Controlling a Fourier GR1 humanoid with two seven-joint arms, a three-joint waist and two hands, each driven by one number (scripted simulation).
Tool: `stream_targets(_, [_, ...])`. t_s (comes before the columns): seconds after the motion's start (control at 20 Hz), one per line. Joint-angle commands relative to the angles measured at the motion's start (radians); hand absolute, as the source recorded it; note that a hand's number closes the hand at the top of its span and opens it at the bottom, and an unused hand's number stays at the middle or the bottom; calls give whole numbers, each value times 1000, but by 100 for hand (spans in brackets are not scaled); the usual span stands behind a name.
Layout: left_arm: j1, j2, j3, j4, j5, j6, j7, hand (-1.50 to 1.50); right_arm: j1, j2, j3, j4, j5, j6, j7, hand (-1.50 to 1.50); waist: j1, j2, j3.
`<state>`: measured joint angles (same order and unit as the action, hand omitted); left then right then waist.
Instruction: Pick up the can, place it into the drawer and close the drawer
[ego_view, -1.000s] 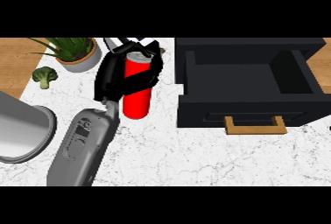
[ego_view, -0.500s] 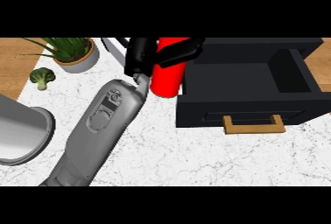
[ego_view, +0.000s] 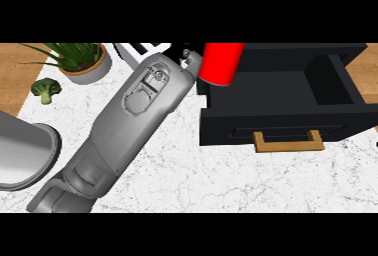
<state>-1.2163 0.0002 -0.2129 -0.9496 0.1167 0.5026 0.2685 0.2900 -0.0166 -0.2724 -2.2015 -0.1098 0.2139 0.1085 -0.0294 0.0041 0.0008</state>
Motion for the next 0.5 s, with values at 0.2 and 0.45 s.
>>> stream_targets(0.2, [-203,0,-50,273,113,59,-63,150,-33,15,55,36,51,-18,-32,-150,-27,8,1])
stream_targets(0.45, [-212,0,-137,315,210,103,-112,150,-72,-20,-6,64,9,-5,-19,-150,-30,6,1])
